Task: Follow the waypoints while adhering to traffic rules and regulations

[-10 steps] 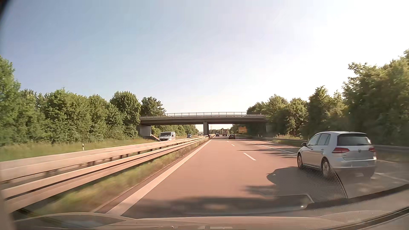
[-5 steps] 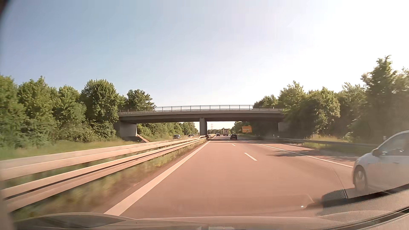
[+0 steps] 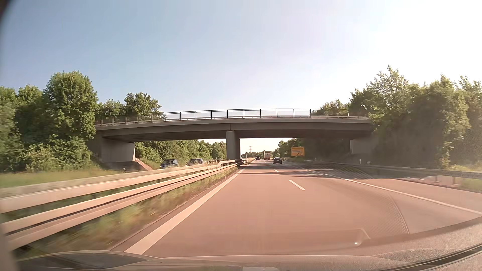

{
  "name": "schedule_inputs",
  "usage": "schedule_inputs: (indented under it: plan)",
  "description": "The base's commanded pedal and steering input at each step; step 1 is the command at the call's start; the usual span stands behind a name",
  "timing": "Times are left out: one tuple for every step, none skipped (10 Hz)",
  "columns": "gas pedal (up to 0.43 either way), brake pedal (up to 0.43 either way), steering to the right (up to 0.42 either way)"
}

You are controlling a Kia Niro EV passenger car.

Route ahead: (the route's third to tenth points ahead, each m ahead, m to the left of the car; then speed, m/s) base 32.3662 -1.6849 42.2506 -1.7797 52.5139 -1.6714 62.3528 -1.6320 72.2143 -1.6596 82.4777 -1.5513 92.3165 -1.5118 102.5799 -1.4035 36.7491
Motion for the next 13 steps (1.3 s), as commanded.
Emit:
schedule_inputs:
  plan:
    - [0.339,0.012,-0.002]
    - [0.319,0.012,-0.002]
    - [0.319,0.012,-0.001]
    - [0.319,0.012,-0.002]
    - [0.319,0.012,-0.002]
    - [0.319,0.012,-0.001]
    - [0.311,0.012,-0.001]
    - [0.299,0.012,-0.001]
    - [0.287,0.012,0.0]
    - [0.287,0.012,0.0]
    - [0.287,0.012,-0.001]
    - [0.287,0.012,0.0]
    - [0.287,0.0,-0.001]
